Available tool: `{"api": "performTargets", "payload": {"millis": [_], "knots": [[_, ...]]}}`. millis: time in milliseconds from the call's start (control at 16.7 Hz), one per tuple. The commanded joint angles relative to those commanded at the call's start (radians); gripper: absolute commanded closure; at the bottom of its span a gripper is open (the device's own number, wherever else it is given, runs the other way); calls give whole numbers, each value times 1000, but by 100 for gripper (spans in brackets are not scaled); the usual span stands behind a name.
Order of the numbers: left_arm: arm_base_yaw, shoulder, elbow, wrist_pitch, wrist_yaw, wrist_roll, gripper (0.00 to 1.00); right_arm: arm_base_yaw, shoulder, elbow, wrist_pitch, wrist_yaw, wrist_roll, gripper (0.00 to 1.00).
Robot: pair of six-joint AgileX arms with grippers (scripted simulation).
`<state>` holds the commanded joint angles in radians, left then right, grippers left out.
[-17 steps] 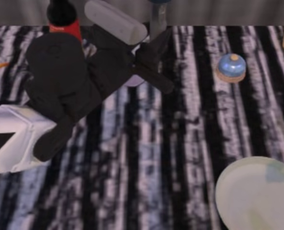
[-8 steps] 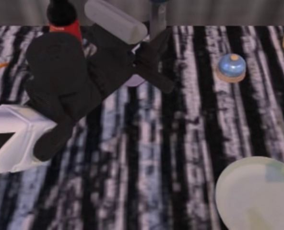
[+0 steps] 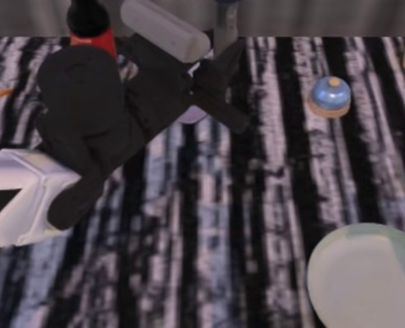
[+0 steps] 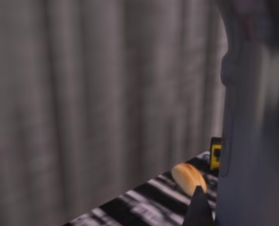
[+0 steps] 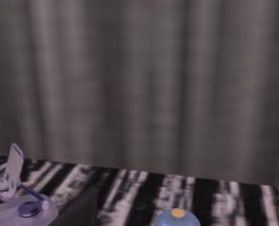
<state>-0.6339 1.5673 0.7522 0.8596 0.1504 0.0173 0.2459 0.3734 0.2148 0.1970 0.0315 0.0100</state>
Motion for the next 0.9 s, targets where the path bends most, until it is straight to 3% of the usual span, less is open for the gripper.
{"api": "performTargets", "payload": {"millis": [540, 900], "knots": [[0, 0, 0, 0, 0, 0, 100, 393, 681, 330, 302, 48, 18, 0], [0, 0, 0, 0, 0, 0, 100, 496, 839, 428, 392, 61, 20, 0]]}}
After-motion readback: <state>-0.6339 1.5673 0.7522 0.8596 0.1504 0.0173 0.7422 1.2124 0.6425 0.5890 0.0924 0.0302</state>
